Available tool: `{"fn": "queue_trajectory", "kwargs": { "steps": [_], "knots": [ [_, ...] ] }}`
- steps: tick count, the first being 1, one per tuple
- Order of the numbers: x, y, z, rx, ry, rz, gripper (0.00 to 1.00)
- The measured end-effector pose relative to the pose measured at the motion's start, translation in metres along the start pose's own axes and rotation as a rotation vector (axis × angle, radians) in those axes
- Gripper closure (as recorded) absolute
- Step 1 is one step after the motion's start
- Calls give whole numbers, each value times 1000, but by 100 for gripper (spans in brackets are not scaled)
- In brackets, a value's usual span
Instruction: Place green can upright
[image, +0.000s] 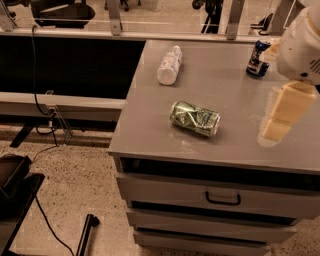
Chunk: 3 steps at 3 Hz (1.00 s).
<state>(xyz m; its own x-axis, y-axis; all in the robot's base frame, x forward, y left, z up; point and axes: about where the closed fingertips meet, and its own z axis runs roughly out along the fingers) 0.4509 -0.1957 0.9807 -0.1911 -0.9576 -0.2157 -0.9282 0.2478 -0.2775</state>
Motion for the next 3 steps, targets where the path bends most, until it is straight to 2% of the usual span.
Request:
{"fn": "queue_trajectory", "kwargs": {
  "steps": [2,3],
  "knots": [
    [-49,-16,43,-62,9,-59,0],
    [-58,-21,65,-97,39,-50,0]
  ]
}}
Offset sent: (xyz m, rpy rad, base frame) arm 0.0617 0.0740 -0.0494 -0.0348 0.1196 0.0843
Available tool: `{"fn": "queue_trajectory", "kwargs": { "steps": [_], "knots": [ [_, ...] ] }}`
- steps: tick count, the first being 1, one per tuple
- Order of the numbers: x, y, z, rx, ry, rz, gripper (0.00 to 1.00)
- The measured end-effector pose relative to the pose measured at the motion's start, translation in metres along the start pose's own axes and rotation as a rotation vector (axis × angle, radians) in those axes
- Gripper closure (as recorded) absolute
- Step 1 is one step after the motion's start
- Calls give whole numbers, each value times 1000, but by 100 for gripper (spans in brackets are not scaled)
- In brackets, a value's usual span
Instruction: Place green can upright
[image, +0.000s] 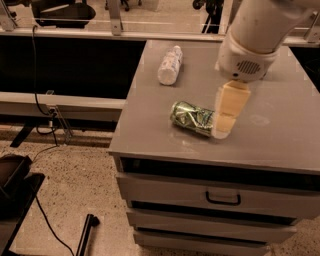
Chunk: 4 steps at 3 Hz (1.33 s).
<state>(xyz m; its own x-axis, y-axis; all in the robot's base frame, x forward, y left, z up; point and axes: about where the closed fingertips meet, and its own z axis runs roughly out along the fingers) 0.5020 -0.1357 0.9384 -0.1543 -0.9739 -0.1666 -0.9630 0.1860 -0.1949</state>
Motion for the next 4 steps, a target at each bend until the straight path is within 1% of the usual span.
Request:
{"fn": "queue_trajectory", "kwargs": {
  "steps": [1,3,4],
  "knots": [
    [-4,-6,15,-26,11,31,0],
    [-6,-16,37,-60,-17,135,0],
    [-16,-17,51,-72,-16,157,0]
  ]
}}
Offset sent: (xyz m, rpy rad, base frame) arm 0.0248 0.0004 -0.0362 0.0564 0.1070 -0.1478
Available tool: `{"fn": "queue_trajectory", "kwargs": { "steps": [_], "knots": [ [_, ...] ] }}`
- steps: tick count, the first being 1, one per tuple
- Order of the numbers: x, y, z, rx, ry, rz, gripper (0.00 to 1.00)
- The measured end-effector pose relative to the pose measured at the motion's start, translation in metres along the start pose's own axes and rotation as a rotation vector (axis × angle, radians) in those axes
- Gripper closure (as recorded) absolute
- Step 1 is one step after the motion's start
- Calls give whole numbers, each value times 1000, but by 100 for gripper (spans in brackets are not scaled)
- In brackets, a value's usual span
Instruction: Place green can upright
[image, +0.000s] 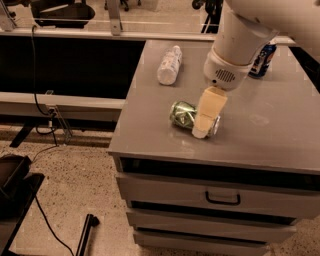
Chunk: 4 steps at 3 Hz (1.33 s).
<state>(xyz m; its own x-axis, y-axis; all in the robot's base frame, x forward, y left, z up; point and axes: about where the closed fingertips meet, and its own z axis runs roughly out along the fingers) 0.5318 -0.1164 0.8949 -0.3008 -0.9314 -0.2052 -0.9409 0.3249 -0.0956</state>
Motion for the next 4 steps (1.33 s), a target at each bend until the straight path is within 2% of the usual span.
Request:
{"fn": "queue_trajectory", "kwargs": {
  "steps": [2,3,4],
  "knots": [
    [-33,8,38,8,58,-25,0],
    [-40,9,46,6,67,-25,0],
    [-44,6,48,6,81,-5,16]
  ]
}}
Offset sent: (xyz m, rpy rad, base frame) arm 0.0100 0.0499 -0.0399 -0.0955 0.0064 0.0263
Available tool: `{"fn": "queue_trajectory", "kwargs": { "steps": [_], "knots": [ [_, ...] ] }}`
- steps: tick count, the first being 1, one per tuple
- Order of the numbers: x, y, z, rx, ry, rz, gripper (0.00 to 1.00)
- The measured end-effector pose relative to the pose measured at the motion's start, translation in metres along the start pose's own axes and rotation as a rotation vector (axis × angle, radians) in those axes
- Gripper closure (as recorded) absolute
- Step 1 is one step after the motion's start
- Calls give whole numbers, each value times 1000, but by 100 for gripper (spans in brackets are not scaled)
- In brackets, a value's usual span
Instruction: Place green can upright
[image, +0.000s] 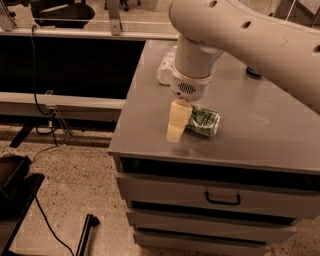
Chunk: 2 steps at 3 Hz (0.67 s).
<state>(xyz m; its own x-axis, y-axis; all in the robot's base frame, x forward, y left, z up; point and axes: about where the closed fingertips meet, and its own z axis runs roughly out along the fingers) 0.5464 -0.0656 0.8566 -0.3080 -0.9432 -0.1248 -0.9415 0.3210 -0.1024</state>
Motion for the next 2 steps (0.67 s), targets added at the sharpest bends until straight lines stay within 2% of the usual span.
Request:
{"fn": "queue_trajectory", "kwargs": {
  "steps": [2],
  "knots": [
    [0,-1,2,8,15,5,64]
  ]
}}
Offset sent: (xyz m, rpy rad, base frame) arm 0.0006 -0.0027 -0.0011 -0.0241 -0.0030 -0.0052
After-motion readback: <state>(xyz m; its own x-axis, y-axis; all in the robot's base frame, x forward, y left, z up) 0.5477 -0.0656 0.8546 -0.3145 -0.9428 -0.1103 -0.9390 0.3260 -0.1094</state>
